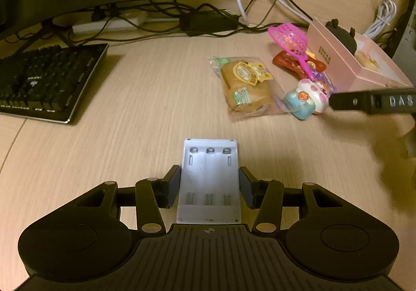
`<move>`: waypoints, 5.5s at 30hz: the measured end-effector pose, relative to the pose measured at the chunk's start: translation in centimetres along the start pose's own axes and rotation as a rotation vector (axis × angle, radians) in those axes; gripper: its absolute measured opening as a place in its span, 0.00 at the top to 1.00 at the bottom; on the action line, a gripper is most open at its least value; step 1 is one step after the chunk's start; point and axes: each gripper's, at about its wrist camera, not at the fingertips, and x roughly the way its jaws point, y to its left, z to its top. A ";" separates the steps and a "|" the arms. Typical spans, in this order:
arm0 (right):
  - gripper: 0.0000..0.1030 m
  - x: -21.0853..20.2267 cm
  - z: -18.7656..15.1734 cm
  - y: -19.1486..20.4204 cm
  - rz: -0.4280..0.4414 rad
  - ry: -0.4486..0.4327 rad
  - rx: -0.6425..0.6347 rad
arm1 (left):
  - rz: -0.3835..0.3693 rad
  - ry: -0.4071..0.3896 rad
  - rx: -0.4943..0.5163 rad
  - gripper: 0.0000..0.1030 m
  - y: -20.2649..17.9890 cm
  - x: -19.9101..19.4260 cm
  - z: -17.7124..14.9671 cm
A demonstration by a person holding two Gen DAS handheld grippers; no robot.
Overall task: Organize objects
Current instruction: 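Grasp the pink-and-white cat figurine with the right tool while the left tool holds the battery holder, then lower the cat figurine and battery holder into the pink box and release both, then grasp the second yellow bread bag with the left tool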
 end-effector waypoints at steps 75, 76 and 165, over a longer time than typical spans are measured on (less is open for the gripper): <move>0.52 -0.1 -2.3 0.5 -0.135 0.079 -0.049 | -0.009 -0.065 0.096 0.48 -0.2 -0.3 -1.1; 0.52 -0.6 -2.4 0.6 -0.120 0.073 -0.053 | -0.010 -0.065 0.096 0.48 -0.2 -0.3 -1.1; 0.00 -11.9 -9.3 1.8 -0.323 0.041 -0.119 | -0.171 0.008 -0.141 0.38 -1.0 8.8 11.1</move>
